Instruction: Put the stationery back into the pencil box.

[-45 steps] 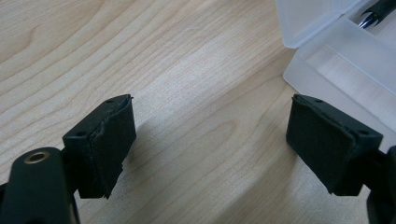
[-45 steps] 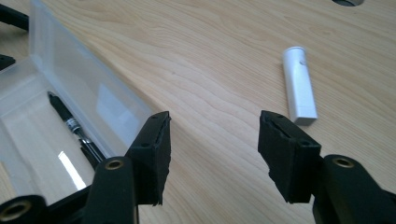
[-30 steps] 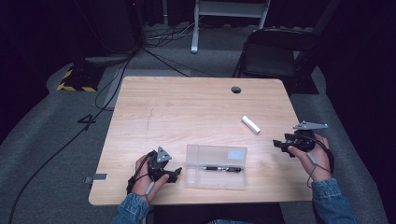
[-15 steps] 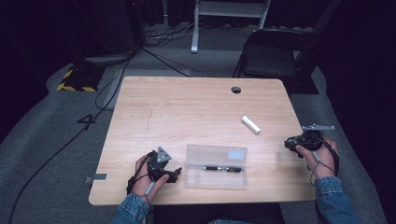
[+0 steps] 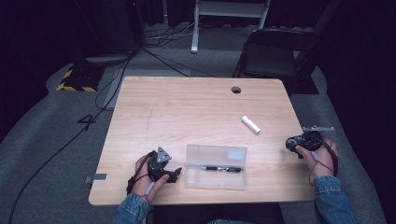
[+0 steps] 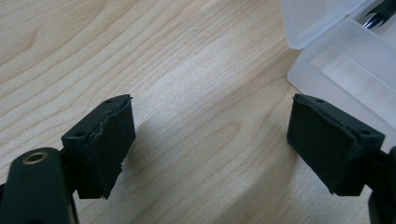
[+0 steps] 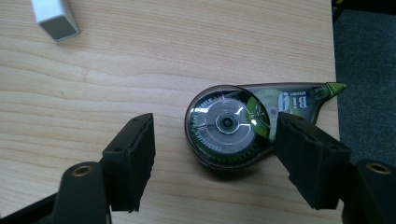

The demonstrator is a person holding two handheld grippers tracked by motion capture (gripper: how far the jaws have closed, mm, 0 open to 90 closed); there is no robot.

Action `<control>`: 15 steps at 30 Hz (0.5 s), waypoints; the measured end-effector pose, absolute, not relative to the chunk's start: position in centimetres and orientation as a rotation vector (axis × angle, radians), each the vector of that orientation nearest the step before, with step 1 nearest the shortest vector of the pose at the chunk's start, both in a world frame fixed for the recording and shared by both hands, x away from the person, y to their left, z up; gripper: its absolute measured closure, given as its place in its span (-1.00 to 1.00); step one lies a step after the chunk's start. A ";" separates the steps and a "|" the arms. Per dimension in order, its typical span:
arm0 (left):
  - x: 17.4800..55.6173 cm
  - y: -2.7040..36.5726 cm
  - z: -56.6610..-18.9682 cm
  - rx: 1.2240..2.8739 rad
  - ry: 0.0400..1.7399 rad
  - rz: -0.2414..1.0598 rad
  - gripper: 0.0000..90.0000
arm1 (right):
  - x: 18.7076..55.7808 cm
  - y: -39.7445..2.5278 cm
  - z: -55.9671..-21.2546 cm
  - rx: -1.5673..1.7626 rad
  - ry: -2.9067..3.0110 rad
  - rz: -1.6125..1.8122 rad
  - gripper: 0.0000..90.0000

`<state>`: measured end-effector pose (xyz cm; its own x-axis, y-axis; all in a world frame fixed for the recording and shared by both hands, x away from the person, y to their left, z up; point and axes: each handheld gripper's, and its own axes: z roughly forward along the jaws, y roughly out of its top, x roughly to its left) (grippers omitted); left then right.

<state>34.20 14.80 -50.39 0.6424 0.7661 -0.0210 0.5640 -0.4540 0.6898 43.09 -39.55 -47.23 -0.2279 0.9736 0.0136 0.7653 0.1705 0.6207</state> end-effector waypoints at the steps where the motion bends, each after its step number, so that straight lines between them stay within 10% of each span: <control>1: 34.2 14.8 -50.4 2.184 1.031 0.386 -0.65 | 43.1 -39.6 -47.3 1.659 2.061 0.730 -0.34; 15: 34.1 14.8 -50.4 2.178 1.037 0.389 -0.65 | 43.7 -39.9 -48.0 1.732 2.046 0.734 -0.46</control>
<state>34.06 14.81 -50.43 0.6368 0.7707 -0.0222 0.5659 -0.4476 0.6924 43.74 -39.89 -48.04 -0.1835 0.9813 0.0574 0.7943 0.1136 0.5968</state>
